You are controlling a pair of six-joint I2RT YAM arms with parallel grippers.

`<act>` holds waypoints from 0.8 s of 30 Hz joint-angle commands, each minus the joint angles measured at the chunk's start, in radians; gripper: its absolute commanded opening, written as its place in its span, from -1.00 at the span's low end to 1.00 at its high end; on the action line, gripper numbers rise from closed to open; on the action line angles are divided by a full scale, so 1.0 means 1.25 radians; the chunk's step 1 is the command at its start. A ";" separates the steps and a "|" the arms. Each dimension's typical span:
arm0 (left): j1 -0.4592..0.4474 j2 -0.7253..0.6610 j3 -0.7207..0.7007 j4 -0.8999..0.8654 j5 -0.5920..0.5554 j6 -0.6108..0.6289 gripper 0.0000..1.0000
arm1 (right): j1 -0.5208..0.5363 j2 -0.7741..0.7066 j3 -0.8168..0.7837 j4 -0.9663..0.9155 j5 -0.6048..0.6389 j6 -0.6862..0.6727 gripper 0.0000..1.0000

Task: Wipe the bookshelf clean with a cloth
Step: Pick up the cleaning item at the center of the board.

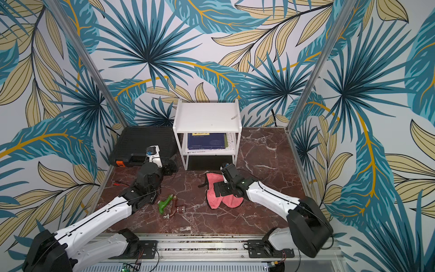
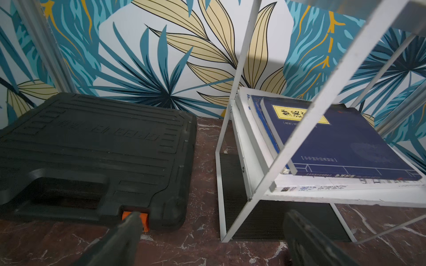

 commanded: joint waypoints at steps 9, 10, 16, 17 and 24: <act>0.081 -0.018 0.007 -0.013 0.123 -0.045 1.00 | 0.047 0.087 -0.024 0.122 0.080 -0.047 -0.78; 0.092 -0.019 0.007 -0.012 0.142 -0.056 1.00 | 0.064 0.067 -0.005 0.136 0.084 -0.094 -0.94; 0.148 -0.047 0.014 -0.058 0.161 -0.156 1.00 | 0.190 0.051 0.158 0.314 0.111 -0.543 -1.00; 0.157 -0.056 0.008 -0.064 0.164 -0.164 1.00 | 0.209 0.065 0.174 0.371 0.107 -0.629 -1.00; 0.207 -0.147 -0.027 -0.156 0.135 -0.170 1.00 | 0.238 0.290 0.327 0.451 0.200 -0.967 -1.00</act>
